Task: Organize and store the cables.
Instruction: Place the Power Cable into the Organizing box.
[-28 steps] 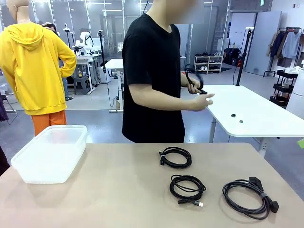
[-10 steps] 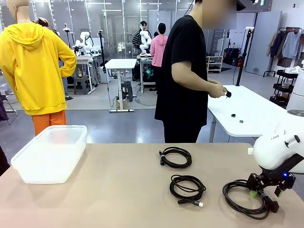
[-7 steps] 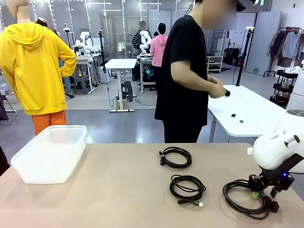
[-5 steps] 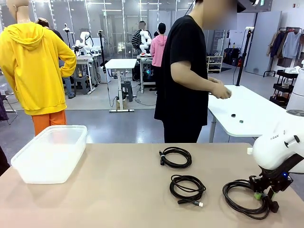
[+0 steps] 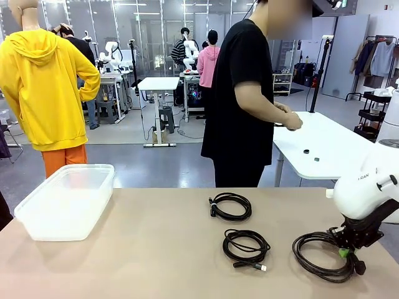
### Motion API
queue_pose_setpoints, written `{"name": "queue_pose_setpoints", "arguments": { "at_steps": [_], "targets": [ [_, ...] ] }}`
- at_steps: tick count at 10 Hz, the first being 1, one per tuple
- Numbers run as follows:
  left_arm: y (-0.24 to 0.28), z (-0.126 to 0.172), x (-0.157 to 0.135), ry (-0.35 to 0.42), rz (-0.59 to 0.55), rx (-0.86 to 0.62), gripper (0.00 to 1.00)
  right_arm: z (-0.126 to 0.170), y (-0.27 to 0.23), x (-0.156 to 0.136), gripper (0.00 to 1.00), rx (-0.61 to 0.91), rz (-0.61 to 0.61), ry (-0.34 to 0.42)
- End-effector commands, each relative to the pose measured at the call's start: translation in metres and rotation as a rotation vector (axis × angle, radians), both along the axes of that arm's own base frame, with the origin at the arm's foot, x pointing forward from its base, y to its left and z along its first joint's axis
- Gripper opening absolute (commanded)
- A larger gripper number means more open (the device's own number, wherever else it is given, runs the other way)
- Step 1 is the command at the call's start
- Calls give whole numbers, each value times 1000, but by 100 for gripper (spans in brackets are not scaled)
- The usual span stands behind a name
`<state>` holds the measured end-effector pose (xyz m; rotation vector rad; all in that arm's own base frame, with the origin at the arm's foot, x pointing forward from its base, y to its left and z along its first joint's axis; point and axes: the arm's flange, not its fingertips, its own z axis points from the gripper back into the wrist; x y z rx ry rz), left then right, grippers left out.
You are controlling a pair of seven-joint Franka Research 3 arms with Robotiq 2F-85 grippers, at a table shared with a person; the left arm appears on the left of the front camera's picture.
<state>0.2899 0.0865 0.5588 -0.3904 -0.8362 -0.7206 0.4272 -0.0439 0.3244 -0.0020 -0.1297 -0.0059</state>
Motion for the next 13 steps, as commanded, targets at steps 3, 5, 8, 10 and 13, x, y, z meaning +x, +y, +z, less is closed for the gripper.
{"name": "queue_pose_setpoints", "arguments": {
  "at_steps": [3,5,8,10,13],
  "targets": [
    [1,-1,1,-8,-22,-6,100,67,14,-15,0,-32,56,-45],
    [1,-1,1,-8,-22,-6,100,91,27,-12,0,2,50,-16],
    [1,-1,1,-8,-22,-6,100,117,90,-7,0,95,19,-77],
    [1,-1,1,-8,-22,-6,100,122,155,-7,0,169,80,-74],
    [1,-1,1,-8,-22,-6,100,115,260,-3,0,161,191,-85]
  ]
}}
